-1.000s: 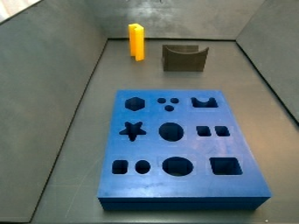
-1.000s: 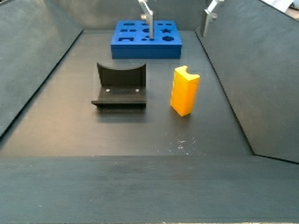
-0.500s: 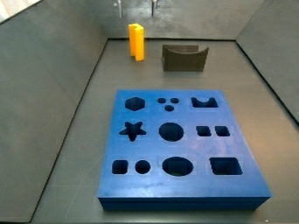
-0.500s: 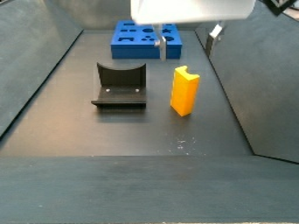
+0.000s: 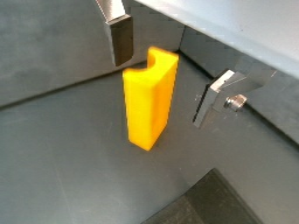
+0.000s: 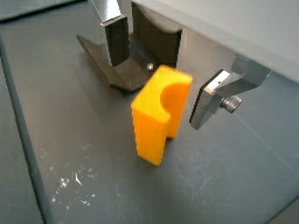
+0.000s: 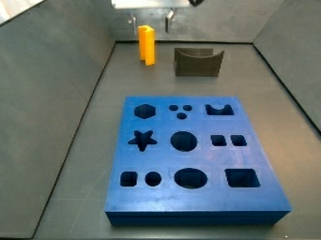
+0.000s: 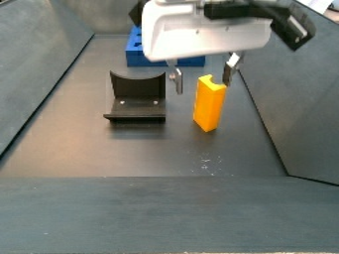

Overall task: Pick up the arch object. Move up. Rotate the arch object. Move to above the board. Insert the arch object.
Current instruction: Pick up the arch object.

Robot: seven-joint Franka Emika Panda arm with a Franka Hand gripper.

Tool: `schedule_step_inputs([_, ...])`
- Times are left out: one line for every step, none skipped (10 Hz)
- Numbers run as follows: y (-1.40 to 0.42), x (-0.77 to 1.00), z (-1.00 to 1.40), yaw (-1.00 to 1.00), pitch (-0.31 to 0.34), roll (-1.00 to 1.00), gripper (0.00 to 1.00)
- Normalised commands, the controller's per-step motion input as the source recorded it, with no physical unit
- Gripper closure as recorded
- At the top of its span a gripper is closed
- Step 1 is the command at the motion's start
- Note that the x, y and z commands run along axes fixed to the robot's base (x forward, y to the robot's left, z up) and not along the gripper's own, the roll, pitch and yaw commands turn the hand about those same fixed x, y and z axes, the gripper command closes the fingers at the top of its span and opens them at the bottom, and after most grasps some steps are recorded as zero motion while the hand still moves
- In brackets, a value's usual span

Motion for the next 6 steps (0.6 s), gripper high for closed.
schedule_step_inputs([0.04, 0.1, -0.99, 0.03, 0.029, -0.07, 0.0])
schedule_step_inputs([0.0, -0.11, -0.67, 0.0, -0.037, -0.05, 0.0])
schedule_step_inputs([0.0, -0.19, -0.21, 0.03, -0.177, -0.09, 0.0])
schedule_step_inputs([-0.01, 0.0, -0.11, 0.0, -0.037, -0.01, 0.0])
schedule_step_inputs([0.0, 0.0, 0.0, 0.0, 0.0, 0.0, 0.0])
schedule_step_inputs([0.0, 0.0, 0.0, 0.0, 0.0, 0.0, 1.0])
